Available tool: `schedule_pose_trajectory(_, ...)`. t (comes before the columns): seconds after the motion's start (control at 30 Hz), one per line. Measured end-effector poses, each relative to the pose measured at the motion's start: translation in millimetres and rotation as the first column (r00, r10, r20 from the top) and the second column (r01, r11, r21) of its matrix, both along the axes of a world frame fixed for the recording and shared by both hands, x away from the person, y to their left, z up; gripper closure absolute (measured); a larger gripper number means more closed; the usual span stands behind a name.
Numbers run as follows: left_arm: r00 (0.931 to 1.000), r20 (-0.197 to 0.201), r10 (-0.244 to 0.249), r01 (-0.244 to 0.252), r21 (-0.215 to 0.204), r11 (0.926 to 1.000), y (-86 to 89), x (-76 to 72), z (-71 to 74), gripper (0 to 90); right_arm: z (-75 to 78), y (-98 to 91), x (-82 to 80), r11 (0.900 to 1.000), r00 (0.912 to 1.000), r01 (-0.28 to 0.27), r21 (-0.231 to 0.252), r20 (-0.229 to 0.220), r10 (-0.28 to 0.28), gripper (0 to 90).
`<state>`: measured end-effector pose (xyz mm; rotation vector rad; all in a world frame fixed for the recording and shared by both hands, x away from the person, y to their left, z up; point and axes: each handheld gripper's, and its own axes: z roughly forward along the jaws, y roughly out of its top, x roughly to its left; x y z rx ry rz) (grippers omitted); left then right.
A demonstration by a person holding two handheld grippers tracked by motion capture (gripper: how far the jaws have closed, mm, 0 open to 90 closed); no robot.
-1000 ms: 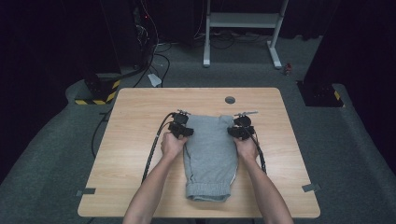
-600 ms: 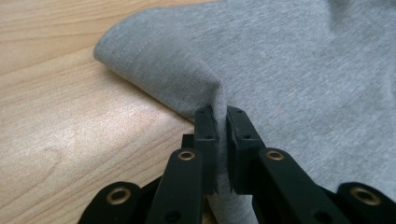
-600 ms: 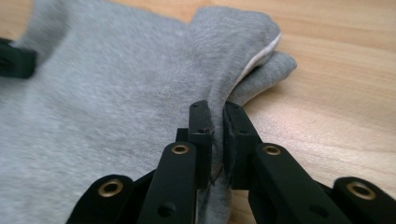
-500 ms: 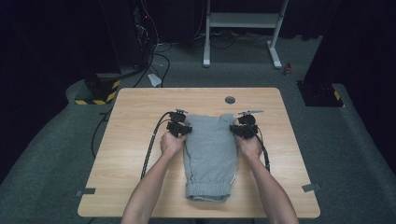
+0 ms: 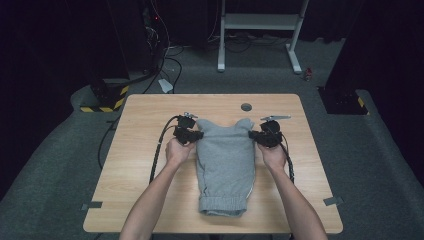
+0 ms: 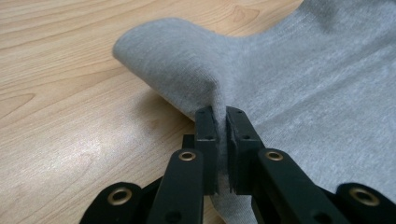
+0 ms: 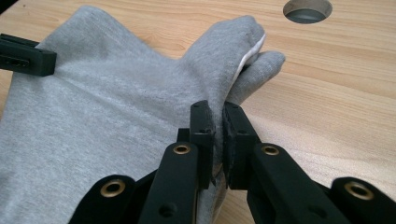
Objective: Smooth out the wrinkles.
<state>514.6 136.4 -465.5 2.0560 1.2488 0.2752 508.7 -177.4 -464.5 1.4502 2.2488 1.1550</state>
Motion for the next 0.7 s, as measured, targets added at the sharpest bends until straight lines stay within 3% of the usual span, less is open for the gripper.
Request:
schedule_pose_trajectory(0.2,0.9999,0.005,-0.016,0.016,-0.005,0.9999,-3.0,2.4,9.5,84.5,7.6,-1.3,-0.4,0.9999,1.0,-0.006,-0.016,-0.006,0.006,84.4)
schedule_pose_trajectory(0.3,0.9998,0.015,-0.012,0.013,-0.021,0.9997,-4.2,4.8,16.8,84.5,20.1,-3.4,0.5,0.9998,0.9997,0.001,-0.021,0.023,-0.001,84.5)
schedule_pose_trajectory(0.43,0.9999,0.017,-0.002,0.003,-0.033,0.9994,-6.1,8.6,24.6,84.5,30.3,-4.6,4.4,0.9997,0.9996,0.009,-0.021,0.027,-0.008,84.5)
schedule_pose_trajectory(0.47,1.0,0.007,-0.005,0.005,-0.052,0.9986,-5.2,9.6,26.6,84.5,32.3,-4.9,5.2,0.9998,0.9998,0.013,-0.014,0.017,-0.013,84.5)
schedule_pose_trajectory(0.53,0.9997,-0.005,-0.023,0.022,-0.04,0.9989,-4.2,10.8,31.0,84.7,36.8,-6.1,7.7,1.0,1.0,0.006,0.003,0.008,-0.006,84.5)
schedule_pose_trajectory(0.63,0.9996,0.006,-0.028,0.028,-0.051,0.9983,0.1,12.4,39.5,84.7,52.5,-3.5,6.8,1.0,0.9995,-0.008,0.002,0.029,0.008,84.5)
schedule_pose_trajectory(0.7,0.9998,0.018,-0.008,0.01,-0.081,0.9967,3.0,14.0,45.1,84.8,60.0,-1.4,8.4,1.0,0.9989,-0.008,0.003,0.046,0.008,84.5)
